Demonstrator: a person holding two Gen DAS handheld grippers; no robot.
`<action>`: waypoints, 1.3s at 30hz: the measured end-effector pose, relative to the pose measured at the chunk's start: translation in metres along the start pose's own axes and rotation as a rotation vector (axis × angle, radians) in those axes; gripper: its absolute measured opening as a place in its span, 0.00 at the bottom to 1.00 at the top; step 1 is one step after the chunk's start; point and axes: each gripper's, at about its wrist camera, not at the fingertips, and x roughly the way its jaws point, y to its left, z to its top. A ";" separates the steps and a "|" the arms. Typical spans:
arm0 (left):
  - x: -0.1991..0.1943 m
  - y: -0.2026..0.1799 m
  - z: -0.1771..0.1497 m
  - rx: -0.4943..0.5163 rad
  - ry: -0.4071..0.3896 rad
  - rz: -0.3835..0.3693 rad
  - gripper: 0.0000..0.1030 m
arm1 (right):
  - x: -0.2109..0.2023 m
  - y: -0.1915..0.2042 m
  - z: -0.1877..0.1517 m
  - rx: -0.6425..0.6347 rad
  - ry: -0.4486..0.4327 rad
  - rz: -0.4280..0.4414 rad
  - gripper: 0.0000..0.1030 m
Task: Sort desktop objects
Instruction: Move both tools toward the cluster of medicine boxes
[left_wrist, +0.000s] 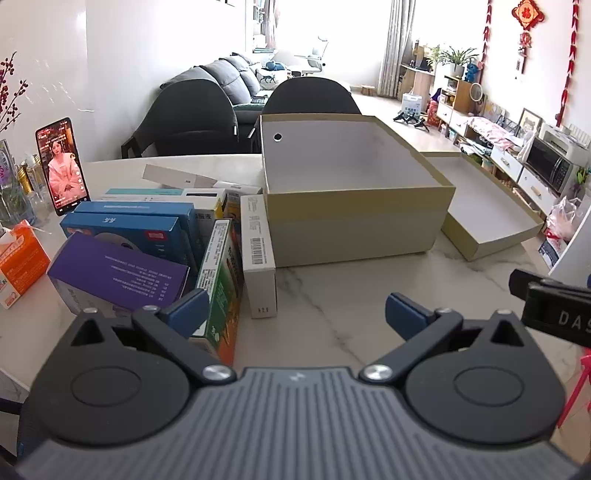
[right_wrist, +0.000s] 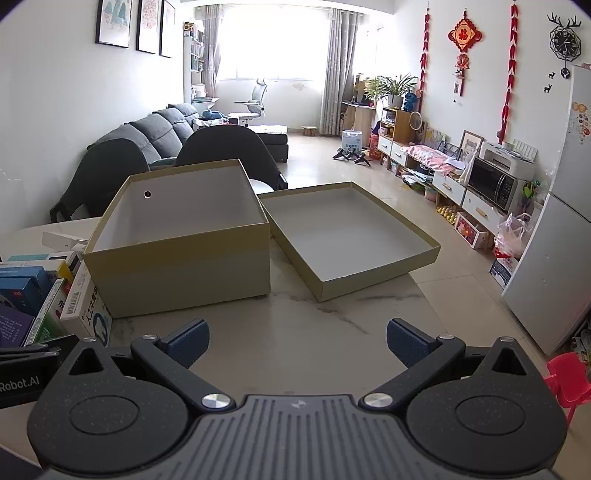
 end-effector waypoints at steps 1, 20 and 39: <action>0.000 0.001 0.000 -0.002 -0.001 0.001 1.00 | 0.000 0.001 0.000 -0.002 0.000 0.001 1.00; -0.002 0.028 -0.001 -0.039 -0.001 0.041 1.00 | -0.001 0.026 0.003 -0.062 -0.002 0.044 1.00; 0.008 0.058 -0.003 -0.099 0.022 0.089 1.00 | 0.009 0.060 0.005 -0.132 0.020 0.081 1.00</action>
